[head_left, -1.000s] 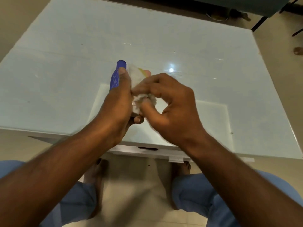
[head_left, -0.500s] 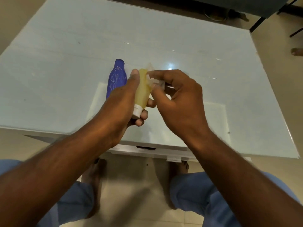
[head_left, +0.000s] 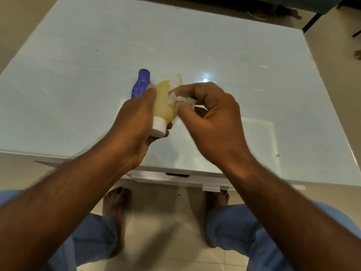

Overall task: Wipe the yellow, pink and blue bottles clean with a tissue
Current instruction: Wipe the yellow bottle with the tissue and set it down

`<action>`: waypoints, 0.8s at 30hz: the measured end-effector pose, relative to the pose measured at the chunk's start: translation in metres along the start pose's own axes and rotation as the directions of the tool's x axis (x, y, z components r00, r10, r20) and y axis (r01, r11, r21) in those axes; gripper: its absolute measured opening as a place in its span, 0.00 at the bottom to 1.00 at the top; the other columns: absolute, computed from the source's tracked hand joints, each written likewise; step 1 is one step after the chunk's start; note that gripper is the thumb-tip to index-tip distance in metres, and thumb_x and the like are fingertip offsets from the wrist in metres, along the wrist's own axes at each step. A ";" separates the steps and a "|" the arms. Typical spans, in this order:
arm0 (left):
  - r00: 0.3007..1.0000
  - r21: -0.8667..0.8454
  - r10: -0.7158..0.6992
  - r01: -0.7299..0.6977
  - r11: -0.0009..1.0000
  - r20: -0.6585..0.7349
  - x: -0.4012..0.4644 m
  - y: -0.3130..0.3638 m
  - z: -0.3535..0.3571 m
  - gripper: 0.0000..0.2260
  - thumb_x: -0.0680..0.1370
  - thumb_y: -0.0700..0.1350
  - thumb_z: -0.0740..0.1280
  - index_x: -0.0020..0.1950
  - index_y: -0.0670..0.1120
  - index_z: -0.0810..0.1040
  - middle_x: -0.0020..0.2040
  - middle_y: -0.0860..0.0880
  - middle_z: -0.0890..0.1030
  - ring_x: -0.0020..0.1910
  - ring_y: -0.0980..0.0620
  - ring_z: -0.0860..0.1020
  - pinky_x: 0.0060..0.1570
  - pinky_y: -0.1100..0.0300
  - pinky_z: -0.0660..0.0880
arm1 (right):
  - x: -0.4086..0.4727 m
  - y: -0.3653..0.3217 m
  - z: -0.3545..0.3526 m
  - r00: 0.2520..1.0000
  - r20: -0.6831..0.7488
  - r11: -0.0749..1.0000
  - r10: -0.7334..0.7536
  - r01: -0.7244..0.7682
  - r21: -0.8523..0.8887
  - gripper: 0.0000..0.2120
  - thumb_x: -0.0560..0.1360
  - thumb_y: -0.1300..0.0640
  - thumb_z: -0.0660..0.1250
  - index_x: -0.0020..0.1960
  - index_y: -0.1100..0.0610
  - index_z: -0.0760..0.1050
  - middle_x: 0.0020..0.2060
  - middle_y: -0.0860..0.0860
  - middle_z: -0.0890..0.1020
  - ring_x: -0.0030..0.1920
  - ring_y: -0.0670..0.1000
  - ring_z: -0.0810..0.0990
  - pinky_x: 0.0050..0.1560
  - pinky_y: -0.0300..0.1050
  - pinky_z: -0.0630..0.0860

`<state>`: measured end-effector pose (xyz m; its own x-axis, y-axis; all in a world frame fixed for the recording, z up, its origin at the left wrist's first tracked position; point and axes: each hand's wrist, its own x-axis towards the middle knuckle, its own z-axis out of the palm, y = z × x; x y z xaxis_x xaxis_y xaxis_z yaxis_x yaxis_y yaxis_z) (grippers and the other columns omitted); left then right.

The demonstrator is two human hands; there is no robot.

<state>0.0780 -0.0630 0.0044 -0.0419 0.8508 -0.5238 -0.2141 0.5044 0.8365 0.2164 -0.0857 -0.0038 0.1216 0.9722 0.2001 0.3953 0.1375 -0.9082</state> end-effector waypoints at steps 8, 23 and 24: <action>0.999 -0.030 0.009 -0.010 0.999 -0.048 0.002 0.005 -0.003 0.12 0.82 0.57 0.62 0.55 0.51 0.78 0.50 0.47 0.84 0.48 0.48 0.84 0.49 0.49 0.83 | -0.006 -0.002 -0.001 0.993 0.118 0.999 -0.031 0.028 0.023 0.07 0.76 0.62 0.72 0.51 0.54 0.87 0.49 0.46 0.86 0.52 0.46 0.84 0.47 0.39 0.83; 0.851 0.481 0.477 -0.521 0.706 0.221 0.010 -0.002 -0.013 0.17 0.77 0.59 0.66 0.62 0.54 0.82 0.52 0.56 0.86 0.52 0.55 0.83 0.55 0.57 0.80 | 0.006 0.004 -0.013 0.995 -0.071 0.997 -0.071 0.070 -0.020 0.09 0.76 0.64 0.72 0.51 0.52 0.85 0.48 0.44 0.85 0.52 0.48 0.85 0.52 0.47 0.84; 0.829 0.517 0.503 -0.549 0.656 0.242 0.010 -0.001 -0.013 0.18 0.76 0.60 0.65 0.62 0.55 0.82 0.52 0.57 0.85 0.52 0.57 0.82 0.54 0.61 0.80 | 0.006 0.002 -0.014 0.989 -0.084 0.993 -0.119 0.118 -0.011 0.09 0.76 0.64 0.72 0.53 0.53 0.85 0.49 0.45 0.85 0.53 0.49 0.84 0.52 0.47 0.84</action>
<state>0.0650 -0.0574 -0.0038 0.0941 0.9952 0.0257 0.3871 -0.0604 0.9201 0.2304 -0.0818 0.0008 0.1497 0.9297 0.3366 0.4173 0.2492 -0.8739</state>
